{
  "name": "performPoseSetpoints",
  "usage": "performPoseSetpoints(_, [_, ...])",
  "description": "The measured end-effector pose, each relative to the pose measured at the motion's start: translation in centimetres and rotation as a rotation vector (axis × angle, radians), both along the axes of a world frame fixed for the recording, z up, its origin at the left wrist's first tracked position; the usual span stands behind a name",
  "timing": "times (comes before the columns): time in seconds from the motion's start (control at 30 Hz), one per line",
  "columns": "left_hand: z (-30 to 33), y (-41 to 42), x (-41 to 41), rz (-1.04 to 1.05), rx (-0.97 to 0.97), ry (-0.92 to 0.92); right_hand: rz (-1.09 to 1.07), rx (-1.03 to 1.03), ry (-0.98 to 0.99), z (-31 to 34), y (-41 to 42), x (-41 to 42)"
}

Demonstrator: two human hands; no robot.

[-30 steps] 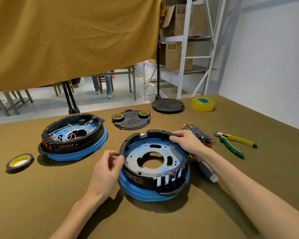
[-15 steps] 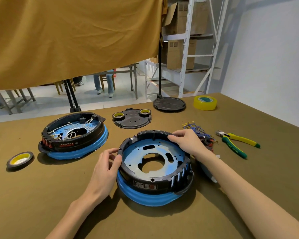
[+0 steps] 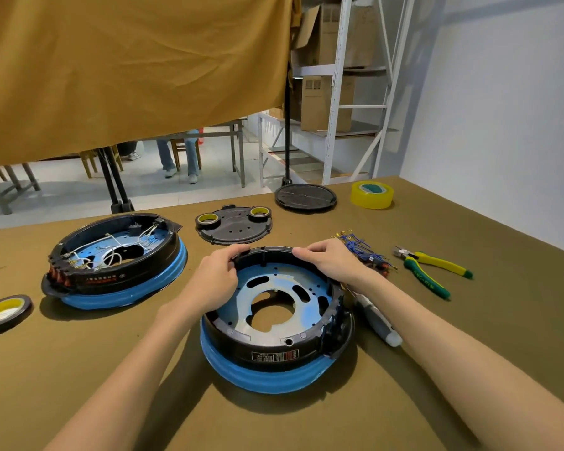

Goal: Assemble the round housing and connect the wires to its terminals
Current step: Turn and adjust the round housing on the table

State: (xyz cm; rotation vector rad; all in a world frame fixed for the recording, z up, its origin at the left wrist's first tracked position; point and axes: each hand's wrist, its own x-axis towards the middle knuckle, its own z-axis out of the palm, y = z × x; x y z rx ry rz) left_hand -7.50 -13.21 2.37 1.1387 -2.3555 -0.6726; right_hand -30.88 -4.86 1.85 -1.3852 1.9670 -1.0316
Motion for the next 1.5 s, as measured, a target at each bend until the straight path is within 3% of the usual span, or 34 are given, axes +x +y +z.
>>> performPoseSetpoints(0.1, [-0.6,0.2,0.1,0.029,-0.014,-0.019,-0.097,-0.014,0.060,-1.1,1.2,-0.4])
performPoseSetpoints(0.27, [-0.7,0.8,0.1,0.078,-0.001,0.079,0.013,0.025,0.158,-1.4,2.6,-0.7])
performPoseSetpoints(0.47, [-1.0,2.7,0.6,0.218,-0.182,-0.176,0.155,0.068,0.056,0.9,0.2,-0.6])
performPoseSetpoints(0.63, [-0.9,2.0,1.5,0.247,-0.030,-0.106,0.028,0.091,0.271,0.9,-0.6,0.0])
performPoseSetpoints(0.77, [-1.3,2.0,1.1,0.169,0.033,-0.095,0.094,0.184,0.341,0.8,0.3,-0.7])
performPoseSetpoints(0.93, [-1.3,1.9,1.3,0.160,0.047,-0.088,0.143,0.128,0.411,1.4,0.5,-0.3])
performPoseSetpoints(1.5, [-1.6,1.5,0.9,0.165,0.039,-0.108,0.157,0.158,0.302,1.9,1.0,-0.9])
